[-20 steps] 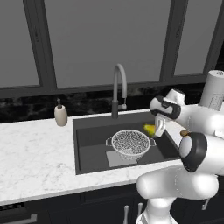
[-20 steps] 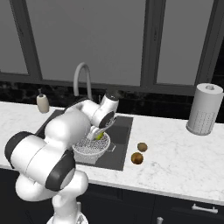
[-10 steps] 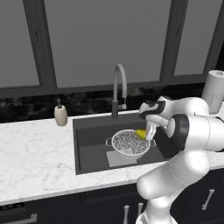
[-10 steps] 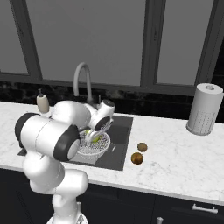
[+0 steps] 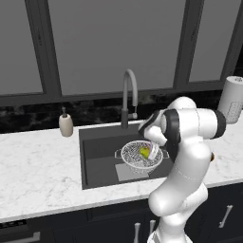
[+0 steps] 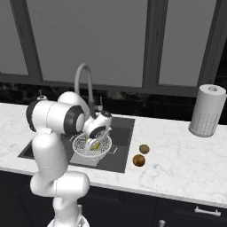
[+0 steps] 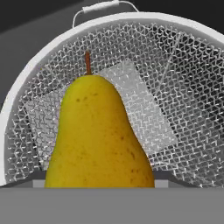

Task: Put the colander in the sink, put the pear, pear, kiwi in the colander, and turn on the sink faucet and pour water over the colander.

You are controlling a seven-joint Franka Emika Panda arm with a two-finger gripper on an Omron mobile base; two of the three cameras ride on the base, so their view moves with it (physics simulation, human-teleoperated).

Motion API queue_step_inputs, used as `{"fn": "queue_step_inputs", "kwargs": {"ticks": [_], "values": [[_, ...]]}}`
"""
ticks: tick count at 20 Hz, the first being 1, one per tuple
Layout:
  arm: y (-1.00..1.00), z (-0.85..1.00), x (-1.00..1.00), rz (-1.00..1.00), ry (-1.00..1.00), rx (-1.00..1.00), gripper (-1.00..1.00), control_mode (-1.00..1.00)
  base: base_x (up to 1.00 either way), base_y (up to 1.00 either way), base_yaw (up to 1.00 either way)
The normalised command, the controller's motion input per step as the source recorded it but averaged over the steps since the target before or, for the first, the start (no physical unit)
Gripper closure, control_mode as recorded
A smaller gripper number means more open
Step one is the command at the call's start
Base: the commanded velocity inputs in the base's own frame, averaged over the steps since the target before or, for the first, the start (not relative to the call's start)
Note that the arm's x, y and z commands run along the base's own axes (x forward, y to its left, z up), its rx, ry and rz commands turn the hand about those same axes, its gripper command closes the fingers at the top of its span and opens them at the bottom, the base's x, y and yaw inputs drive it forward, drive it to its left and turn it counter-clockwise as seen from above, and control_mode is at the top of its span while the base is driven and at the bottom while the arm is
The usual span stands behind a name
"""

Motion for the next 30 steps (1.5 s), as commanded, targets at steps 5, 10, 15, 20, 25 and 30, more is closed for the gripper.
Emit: {"fn": "queue_step_inputs", "kwargs": {"ticks": [5,10,15,20,25,30], "values": [[0.00,-0.75,0.36,0.00,0.00,0.00,1.00,-1.00,0.00,0.00,0.00],[0.17,-0.43,0.27,0.00,0.00,0.00,1.00,-1.00,0.00,0.00,0.00],[0.32,-0.08,0.00,0.00,-0.07,0.00,-1.00,-1.00,0.00,0.00,0.00],[0.19,0.00,-0.05,0.00,-0.16,0.00,-1.00,-1.00,0.00,0.00,0.00],[0.02,0.00,-0.03,0.00,-0.16,0.01,-1.00,-1.00,0.00,0.00,0.00],[-0.01,0.20,-0.11,0.00,-0.22,0.10,-1.00,-1.00,0.00,0.00,0.00]]}}
